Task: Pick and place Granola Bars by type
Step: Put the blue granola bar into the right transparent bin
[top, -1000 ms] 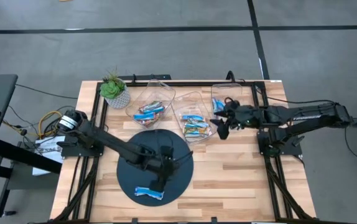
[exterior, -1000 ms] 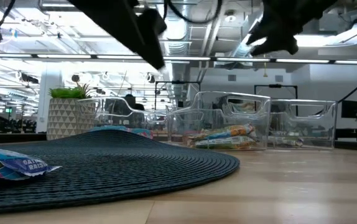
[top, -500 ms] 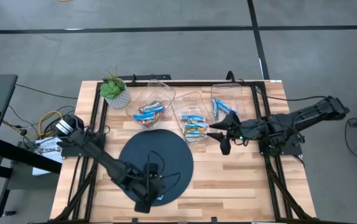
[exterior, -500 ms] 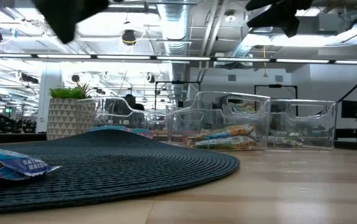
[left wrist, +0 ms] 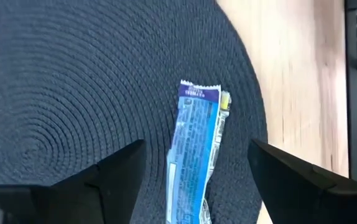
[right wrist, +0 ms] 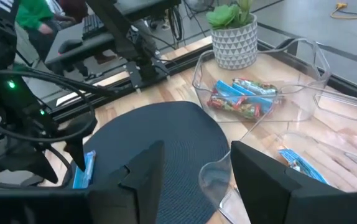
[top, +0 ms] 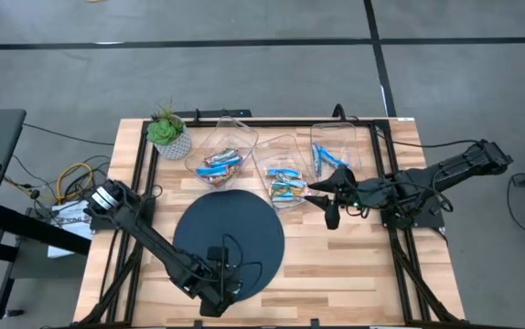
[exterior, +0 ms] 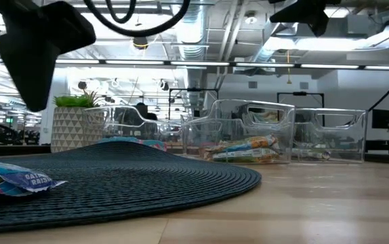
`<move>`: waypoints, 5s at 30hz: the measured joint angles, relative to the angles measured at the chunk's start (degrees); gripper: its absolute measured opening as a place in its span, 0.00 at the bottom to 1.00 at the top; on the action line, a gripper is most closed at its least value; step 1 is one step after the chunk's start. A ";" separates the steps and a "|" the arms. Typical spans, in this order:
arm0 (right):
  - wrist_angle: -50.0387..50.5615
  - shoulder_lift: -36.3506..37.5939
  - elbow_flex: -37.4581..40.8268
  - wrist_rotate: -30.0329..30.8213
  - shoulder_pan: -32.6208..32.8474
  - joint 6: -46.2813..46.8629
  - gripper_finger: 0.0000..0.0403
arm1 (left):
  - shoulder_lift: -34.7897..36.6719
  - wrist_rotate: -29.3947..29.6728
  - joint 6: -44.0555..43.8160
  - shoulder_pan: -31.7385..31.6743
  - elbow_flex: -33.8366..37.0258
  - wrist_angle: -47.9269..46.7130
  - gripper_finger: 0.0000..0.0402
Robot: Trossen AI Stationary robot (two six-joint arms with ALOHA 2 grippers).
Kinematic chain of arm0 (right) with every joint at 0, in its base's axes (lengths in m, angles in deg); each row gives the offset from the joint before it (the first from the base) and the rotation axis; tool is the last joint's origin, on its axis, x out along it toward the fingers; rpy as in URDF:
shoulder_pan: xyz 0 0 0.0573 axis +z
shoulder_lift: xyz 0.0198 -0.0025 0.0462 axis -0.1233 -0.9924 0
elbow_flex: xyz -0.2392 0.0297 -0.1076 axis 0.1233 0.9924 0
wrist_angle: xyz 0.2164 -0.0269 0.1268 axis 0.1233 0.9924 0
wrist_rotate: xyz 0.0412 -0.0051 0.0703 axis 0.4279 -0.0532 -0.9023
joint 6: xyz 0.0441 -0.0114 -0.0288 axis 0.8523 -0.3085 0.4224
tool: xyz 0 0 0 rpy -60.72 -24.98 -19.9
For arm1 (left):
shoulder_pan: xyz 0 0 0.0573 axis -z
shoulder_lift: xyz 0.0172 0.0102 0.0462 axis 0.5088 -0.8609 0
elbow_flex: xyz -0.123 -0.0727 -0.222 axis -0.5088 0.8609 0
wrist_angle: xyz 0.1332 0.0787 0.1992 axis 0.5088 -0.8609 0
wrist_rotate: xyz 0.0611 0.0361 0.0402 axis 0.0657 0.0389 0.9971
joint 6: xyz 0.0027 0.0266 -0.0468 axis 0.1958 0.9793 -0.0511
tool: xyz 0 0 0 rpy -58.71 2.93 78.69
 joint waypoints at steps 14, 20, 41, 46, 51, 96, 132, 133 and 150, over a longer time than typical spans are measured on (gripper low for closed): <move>-0.88 0.00 0.00 -0.11 0.02 -0.02 0.43 | -1.16 -2.24 -5.04 0.74 3.38 -2.63 0.69; -0.97 0.00 0.00 -0.13 0.00 -0.04 0.43 | -1.16 -2.35 -6.16 1.22 6.26 -0.97 0.69; -0.91 0.00 0.00 -0.20 0.00 -0.04 0.41 | -1.02 -0.11 -7.53 1.24 10.23 6.95 0.41; -0.84 0.00 0.00 -0.20 0.00 -0.06 0.39 | -1.07 2.52 -8.30 1.17 10.23 8.62 0.29; -0.10 0.00 0.00 -0.23 0.00 -0.06 0.38 | -1.07 7.03 -10.55 0.97 9.46 9.00 0.21; -15.85 -7.76 0.02 -15.05 -8.11 -4.61 0.46 | -0.99 61.92 19.18 -20.10 -2.58 48.44 0.16; -9.85 -1.93 0.00 -18.17 5.97 2.94 0.46 | -0.97 60.37 28.33 -9.65 -2.58 56.61 0.03; -9.90 -2.31 0.00 -17.72 5.90 2.77 0.45 | -0.97 59.41 29.31 -9.67 -2.58 58.42 0.03; -18.97 -4.74 0.02 -18.32 3.53 -4.21 0.45 | -0.97 47.46 33.80 -10.08 -2.58 67.59 0.03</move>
